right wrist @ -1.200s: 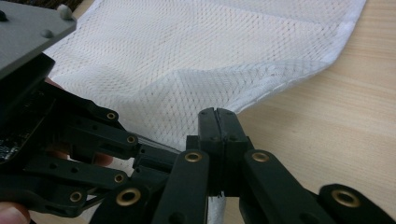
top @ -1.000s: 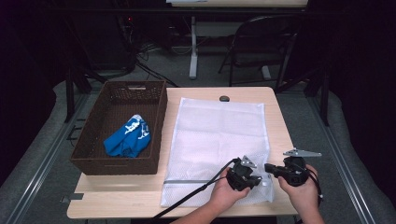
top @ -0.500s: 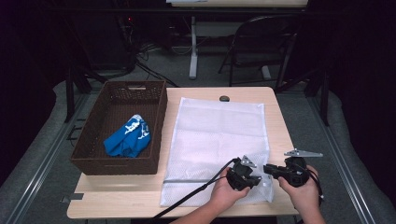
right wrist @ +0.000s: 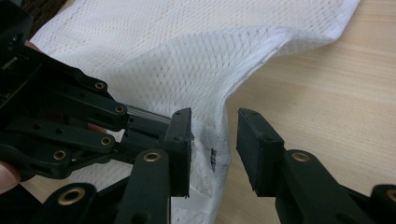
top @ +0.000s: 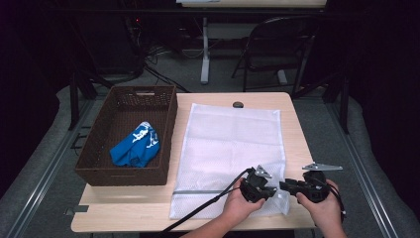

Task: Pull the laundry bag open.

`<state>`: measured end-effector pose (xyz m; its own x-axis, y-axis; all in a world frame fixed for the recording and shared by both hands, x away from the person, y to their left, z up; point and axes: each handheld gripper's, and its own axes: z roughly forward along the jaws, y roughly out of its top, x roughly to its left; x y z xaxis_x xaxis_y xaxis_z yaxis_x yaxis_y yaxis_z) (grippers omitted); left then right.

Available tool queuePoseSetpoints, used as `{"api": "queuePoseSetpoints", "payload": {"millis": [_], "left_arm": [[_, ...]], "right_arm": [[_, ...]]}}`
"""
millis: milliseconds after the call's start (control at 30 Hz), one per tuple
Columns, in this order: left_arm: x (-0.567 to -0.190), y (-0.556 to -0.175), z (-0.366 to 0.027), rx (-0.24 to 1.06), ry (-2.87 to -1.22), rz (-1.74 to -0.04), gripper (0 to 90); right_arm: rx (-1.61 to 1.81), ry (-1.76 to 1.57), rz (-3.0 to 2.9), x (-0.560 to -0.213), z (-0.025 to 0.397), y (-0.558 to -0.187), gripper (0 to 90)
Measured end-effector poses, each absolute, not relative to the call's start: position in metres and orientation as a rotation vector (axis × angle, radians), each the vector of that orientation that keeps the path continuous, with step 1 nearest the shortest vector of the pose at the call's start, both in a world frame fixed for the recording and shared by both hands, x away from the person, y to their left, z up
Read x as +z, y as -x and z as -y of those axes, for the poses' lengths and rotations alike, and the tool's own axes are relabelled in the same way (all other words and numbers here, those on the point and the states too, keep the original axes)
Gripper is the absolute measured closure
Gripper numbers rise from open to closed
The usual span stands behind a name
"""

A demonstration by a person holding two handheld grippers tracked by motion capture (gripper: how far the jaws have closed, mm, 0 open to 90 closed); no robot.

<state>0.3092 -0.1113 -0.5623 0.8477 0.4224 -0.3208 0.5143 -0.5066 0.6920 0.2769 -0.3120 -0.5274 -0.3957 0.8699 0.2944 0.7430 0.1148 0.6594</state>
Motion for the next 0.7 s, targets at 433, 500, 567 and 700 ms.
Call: {"api": "queuePoseSetpoints", "payload": {"millis": [433,500,567,700], "left_arm": [[-0.5629,-0.3083,0.1122,-0.126,-2.168,-0.681,86.4],[-0.563,-0.308,0.1122,-0.117,-2.175,-0.687,86.4],[-0.5633,-0.3083,0.112,-0.117,-2.17,-0.691,86.3],[-0.5629,-0.3081,0.1122,-0.114,-2.168,-0.7,86.3]], "right_arm": [[1.13,-1.582,-2.245,-0.5336,0.3106,-0.2763,75.9],[1.13,-1.583,-2.244,-0.5338,0.3106,-0.2762,79.3],[1.145,-1.589,-2.238,-0.5337,0.3103,-0.2759,81.2],[1.153,-1.593,-2.237,-0.5334,0.3093,-0.2753,82.3]]}}
